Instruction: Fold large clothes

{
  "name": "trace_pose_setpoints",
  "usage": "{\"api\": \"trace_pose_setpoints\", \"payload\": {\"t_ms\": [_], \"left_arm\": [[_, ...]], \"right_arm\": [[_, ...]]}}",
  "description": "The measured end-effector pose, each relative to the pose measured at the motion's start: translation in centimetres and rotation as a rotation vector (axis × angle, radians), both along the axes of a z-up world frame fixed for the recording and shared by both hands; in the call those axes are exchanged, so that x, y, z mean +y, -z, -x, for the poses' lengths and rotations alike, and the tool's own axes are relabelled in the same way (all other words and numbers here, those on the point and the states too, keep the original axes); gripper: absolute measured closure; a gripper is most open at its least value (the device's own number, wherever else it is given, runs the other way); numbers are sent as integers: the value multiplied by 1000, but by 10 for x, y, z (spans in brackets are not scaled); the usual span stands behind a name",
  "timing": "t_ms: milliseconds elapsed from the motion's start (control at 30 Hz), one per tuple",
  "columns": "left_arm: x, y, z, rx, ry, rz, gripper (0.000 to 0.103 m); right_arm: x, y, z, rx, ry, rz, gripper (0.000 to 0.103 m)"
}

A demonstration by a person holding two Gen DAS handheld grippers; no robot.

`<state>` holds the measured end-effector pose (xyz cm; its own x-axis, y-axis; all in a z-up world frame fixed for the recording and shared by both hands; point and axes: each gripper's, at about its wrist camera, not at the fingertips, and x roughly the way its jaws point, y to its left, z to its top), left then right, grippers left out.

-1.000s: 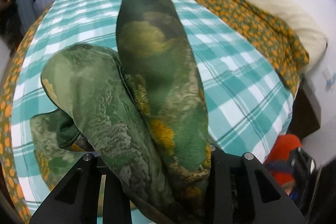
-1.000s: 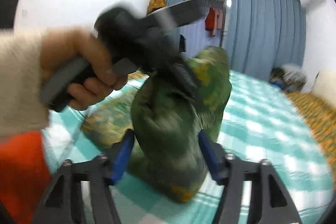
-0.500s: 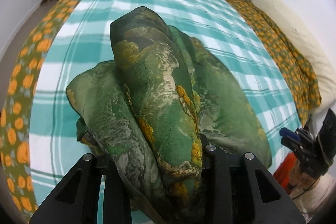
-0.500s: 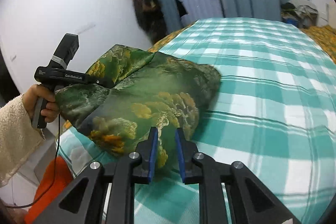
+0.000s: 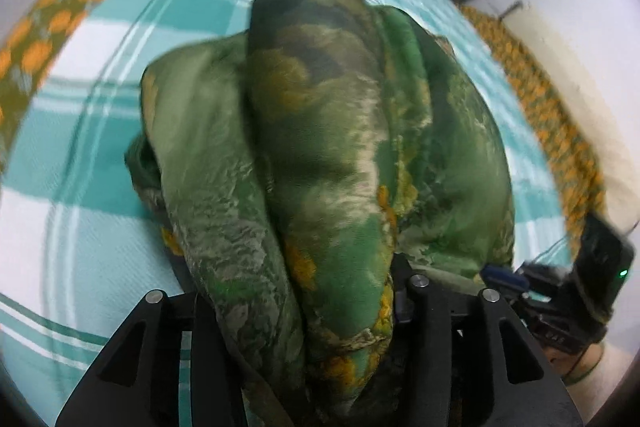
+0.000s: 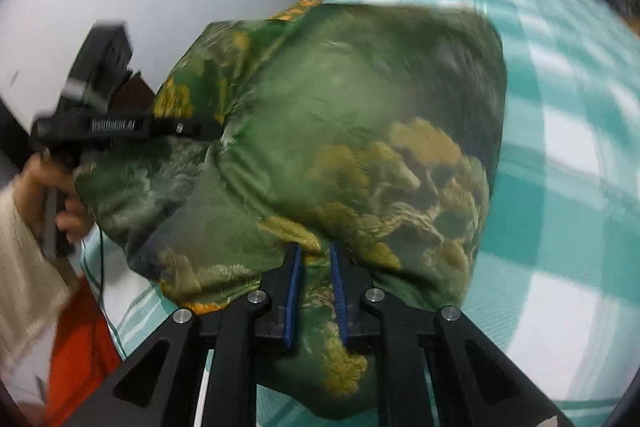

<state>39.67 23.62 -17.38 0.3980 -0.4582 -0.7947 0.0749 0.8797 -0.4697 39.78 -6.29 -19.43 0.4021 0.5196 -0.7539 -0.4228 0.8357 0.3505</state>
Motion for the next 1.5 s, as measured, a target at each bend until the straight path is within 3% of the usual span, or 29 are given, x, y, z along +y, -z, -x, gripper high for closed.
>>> {"api": "trace_pose_setpoints", "payload": {"t_ms": [67,167,300,367,433,500,633,700,800,833,1000,1233,1367,1500], "left_arm": [[7,5,0,1,-11,52,55],[6,3,2,-8,-8,47,55],[10,4,4,-9,-13,75,54],[15,9,5,-10,-16,95,54],[18,10,6,-12,-14,100,54],[19,10,7,-13,-12,97,54],[24,13,10,-17,-12,103,54],[25,15,11,-15,-14,101,54],[27,23,10,-5,-18,106,54],[28,25,10,-4,-22,114,54],[28,20,12,-11,-13,100,53],[29,19,14,-12,-21,103,53],[22,15,15,-11,-24,99,53],[17,16,14,-13,-24,94,51]], "right_arm": [[-1,1,0,9,9,-13,95],[0,-3,-3,20,0,8,95],[-1,-32,-22,89,2,-16,91],[0,-57,-38,62,32,-49,88],[7,-78,-57,5,48,-45,77],[18,-84,-82,-26,47,-24,77],[41,-63,-128,-1,66,-5,77],[60,-33,-147,75,64,23,77],[84,-7,-147,81,40,165,79],[85,-4,-148,78,45,169,79],[66,-17,-137,89,55,93,79],[32,-43,-31,-19,-67,96,79],[0,-51,39,-55,-63,93,79],[-8,-36,47,-9,-27,107,79]]}}
